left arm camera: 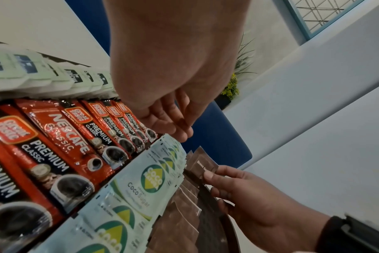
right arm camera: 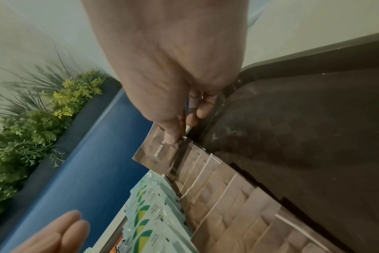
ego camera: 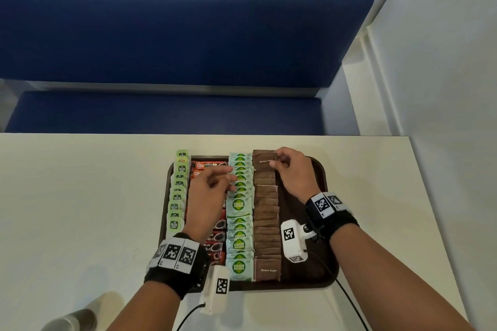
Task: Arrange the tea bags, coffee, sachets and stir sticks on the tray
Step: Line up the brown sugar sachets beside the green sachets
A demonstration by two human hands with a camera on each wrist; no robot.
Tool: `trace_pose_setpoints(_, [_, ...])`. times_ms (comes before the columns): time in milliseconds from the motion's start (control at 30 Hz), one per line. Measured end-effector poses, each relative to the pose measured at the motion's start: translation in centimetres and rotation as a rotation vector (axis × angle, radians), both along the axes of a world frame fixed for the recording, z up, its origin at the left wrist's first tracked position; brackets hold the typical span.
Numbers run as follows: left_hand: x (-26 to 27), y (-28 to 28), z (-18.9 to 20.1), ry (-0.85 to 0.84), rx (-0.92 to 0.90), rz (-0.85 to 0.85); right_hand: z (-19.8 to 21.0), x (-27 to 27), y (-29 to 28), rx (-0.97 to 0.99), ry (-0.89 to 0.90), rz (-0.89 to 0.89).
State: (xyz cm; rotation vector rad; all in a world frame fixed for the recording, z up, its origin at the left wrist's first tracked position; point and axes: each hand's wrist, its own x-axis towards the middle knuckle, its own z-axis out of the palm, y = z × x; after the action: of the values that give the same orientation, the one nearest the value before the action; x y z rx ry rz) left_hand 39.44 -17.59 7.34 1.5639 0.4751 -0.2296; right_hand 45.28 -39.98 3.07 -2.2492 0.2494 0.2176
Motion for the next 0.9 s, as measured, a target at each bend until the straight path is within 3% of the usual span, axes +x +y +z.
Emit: trace_pose_setpoints(900, [0.5, 0.3, 0.4, -0.031, 0.006, 0.037, -0.2, -1.3, 0.9, -0.016, -0.024, -0.111])
